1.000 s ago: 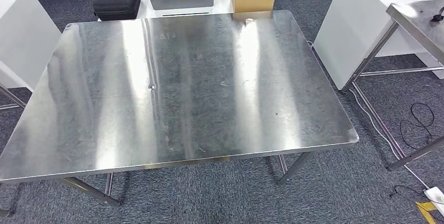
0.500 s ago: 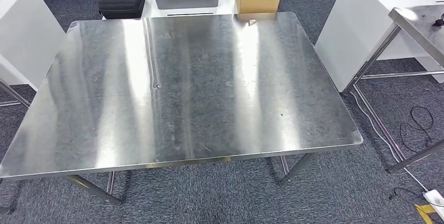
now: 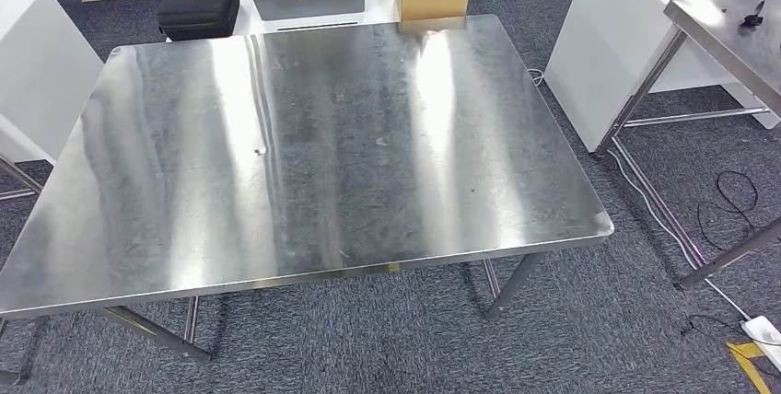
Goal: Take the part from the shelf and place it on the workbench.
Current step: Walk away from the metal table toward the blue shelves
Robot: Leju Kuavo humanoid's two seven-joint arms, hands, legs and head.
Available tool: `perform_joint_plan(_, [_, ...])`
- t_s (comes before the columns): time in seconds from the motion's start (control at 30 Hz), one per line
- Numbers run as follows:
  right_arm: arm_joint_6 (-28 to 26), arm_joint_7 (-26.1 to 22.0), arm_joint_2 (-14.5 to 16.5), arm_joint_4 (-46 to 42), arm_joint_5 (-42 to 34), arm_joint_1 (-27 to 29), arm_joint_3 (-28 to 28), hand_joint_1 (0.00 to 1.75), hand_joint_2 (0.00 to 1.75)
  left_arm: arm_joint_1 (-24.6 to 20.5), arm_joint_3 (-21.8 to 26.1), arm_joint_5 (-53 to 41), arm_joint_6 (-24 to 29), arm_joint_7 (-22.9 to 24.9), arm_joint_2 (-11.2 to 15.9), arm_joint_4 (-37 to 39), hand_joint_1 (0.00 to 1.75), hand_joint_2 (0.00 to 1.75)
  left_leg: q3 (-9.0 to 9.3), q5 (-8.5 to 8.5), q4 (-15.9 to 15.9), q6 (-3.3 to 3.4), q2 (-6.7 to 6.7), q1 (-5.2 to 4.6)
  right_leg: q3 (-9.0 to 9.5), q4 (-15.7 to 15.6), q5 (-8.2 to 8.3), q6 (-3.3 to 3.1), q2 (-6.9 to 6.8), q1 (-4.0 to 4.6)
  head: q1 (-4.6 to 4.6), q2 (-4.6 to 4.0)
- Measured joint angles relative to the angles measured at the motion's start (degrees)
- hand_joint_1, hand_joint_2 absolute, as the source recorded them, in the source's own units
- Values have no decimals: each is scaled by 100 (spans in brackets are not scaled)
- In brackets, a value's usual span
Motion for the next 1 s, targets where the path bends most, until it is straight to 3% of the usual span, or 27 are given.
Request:
perform_joint_plan(0.03, [13, 0, -1, 0, 1, 2, 0, 0, 0, 0, -2, -2, -6, 8, 4, 0, 0, 0, 95, 76, -93, -15, 1, 27, -32, 3, 26, 20, 1, -6, -8, 0])
perform_joint_plan(0.13, [36, 0, 3, 2, 1, 2, 1, 0, 0, -11, -11, -6, -19, 22, 13, 1, 0, 0, 789, 511, -1195, -24, -10, 72, -93, 20, 97, 111, 10, -11, -45, 0])
perform_joint_plan(0.17, [36, -1, 3, 2, 1, 0, 1, 0, 0, -17, -14, -6, -20, 24, 13, 1, 0, 0, 934, 586, -1458, -5, -23, 62, -106, 23, 122, 150, 11, -1, -49, 0])
perform_joint_plan(0.23, [36, -2, 0, 2, 1, -4, 3, 0, 0, -23, -16, -6, -22, 26, 13, 2, 0, 0, 968, 634, -1583, 65, -47, 6, -126, 11, 184, 243, 11, 23, -41, 0])
perform_joint_plan(0.3, [36, -2, -2, 2, 1, 2, 4, 0, 0, -22, -16, -6, -22, 27, 14, 3, 0, 0, 901, 724, -1599, 184, -37, -30, -163, 13, 213, 331, 13, 19, -29, 0])
perform_joint_plan(0.37, [36, -2, -8, 2, 1, 7, 4, 0, 0, -28, -17, -6, -22, 28, 15, 4, 0, 0, 799, 835, -1636, 315, -9, -40, -295, 293, -43, 306, 14, 11, -1, 0])
perform_joint_plan(0.4, [36, -2, -9, 2, 1, 5, 4, 0, 0, -30, -17, -6, -22, 29, 15, 4, 0, 0, 741, 886, -1642, 359, 8, -45, -414, 624, -301, 257, 13, 0, 22, 0])
perform_joint_plan(0.47, [36, -2, -6, 2, 1, 5, 4, 0, 0, -30, -18, -6, -23, 31, 16, 5, 0, 0, 607, 981, -1639, 402, 30, -72, -620, 1384, -760, 213, 13, 11, 67, 0])
perform_joint_plan(0.5, [36, -2, -7, 2, 1, 6, 5, 0, 0, -29, -18, -6, -23, 32, 16, 6, 0, 0, 537, 1034, -1635, 409, 39, -89, -637, 1638, -865, 232, 14, 17, 75, 0])
perform_joint_plan(0.53, [36, -2, -11, 2, 2, 6, 6, 0, 0, -29, -18, -6, -22, 32, 16, 7, 0, 0, 472, 1082, -1632, 412, 45, -107, -537, 1666, -851, 269, 14, 28, 82, 0])
perform_joint_plan(0.57, [36, -2, -17, 2, 2, 5, 8, 0, 0, -29, -18, -6, -22, 32, 16, 7, 0, 0, 423, 1128, -1628, 410, 48, -124, -329, 1476, -765, 304, 13, 39, 85, 0])
perform_joint_plan(0.6, [36, -2, -25, 2, 3, 1, 11, 0, 0, -30, -18, -6, -21, 32, 16, 7, 0, 0, 382, 1172, -1624, 404, 47, -138, -25, 1097, -662, 317, 13, 56, 86, 0])
perform_joint_plan(0.67, [36, -2, -41, 2, 3, -15, 20, 0, 0, -31, -19, -6, -21, 33, 15, 13, 0, 0, 328, 1259, -1613, 369, 50, -162, 588, 213, -564, 266, 11, 121, 84, 0])
perform_joint_plan(0.7, [36, -2, -45, 2, 3, -20, 25, 0, 0, -31, -20, -7, -21, 33, 15, 17, 0, 0, 308, 1300, -1611, 347, 55, -169, 747, -69, -552, 231, 11, 152, 77, 0])
perform_joint_plan(0.77, [37, -2, -46, 3, 3, -22, 31, 0, 0, -32, -21, -9, -24, 34, 14, 27, 0, 0, 287, 1380, -1616, 288, 64, -166, 767, -217, -519, 171, 11, 183, 64, 0])
perform_joint_plan(0.83, [44, -2, -39, 5, 1, -26, 33, 0, 0, -31, -23, -13, -28, 34, 17, 34, 0, 0, 225, 1306, -1536, 219, 43, -142, 697, -251, -433, 70, -9, 103, 65, 0])
perform_joint_plan(0.87, [48, -2, -38, 6, -2, -28, 34, 0, 0, -30, -23, -15, -31, 34, 19, 36, 0, 0, 163, 1125, -1382, 178, 25, -125, 653, -268, -375, -2, -21, 63, 48, 0])
perform_joint_plan(0.93, [67, -2, -40, 7, -18, -26, 34, 0, 0, -28, -26, -18, -37, 34, 28, 37, 0, 0, -10, 565, -787, 90, -6, -65, 537, -274, -263, -82, -43, 42, 12, 0])
perform_joint_plan(0.97, [93, -2, -42, 7, -31, -21, 34, 0, 0, -27, -27, -20, -40, 34, 33, 37, 0, 0, -81, 346, -440, 43, -13, -25, 473, -268, -212, -88, -51, 40, -6, 0])
perform_joint_plan(1.0, [124, -2, -42, 7, -42, -17, 33, 0, 0, -26, -31, -25, -40, 34, 38, 37, 0, 0, -107, 254, -182, -4, -15, 16, 413, -256, -165, -68, -58, 34, -9, 0])
